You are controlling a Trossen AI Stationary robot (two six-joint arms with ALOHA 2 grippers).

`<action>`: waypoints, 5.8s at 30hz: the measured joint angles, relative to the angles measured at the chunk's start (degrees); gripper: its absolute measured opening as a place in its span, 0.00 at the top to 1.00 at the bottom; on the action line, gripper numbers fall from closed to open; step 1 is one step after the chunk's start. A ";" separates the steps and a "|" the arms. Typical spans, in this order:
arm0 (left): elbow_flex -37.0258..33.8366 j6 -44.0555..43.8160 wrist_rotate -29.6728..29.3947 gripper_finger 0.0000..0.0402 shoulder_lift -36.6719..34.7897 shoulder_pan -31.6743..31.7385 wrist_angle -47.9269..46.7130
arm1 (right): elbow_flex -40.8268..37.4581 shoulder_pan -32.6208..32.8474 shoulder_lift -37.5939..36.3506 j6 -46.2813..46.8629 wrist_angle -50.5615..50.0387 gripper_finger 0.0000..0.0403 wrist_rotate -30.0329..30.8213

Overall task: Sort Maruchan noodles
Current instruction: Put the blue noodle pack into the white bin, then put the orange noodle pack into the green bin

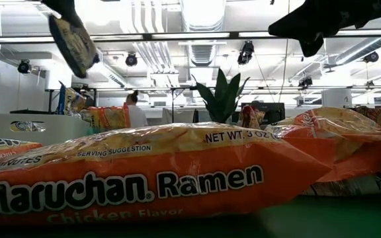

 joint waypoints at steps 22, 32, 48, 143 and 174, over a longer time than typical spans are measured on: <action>-18.29 16.03 18.37 1.00 3.78 28.48 -0.05 | -0.04 0.00 0.00 -0.80 -0.48 0.98 -0.03; -22.52 23.05 22.41 1.00 9.16 28.46 10.31 | -0.07 0.00 0.00 -1.46 -0.46 0.98 -0.02; -23.35 23.52 14.55 1.00 21.73 28.44 16.28 | -0.11 0.00 0.00 -1.23 -1.38 0.98 -0.02; -19.68 27.77 -6.63 0.80 25.53 -27.95 57.43 | 31.67 -9.43 43.33 6.48 -19.72 0.98 -42.11; -29.65 35.65 7.85 0.81 25.44 -24.84 70.85 | 38.60 -15.39 45.54 6.08 -25.76 0.98 -30.27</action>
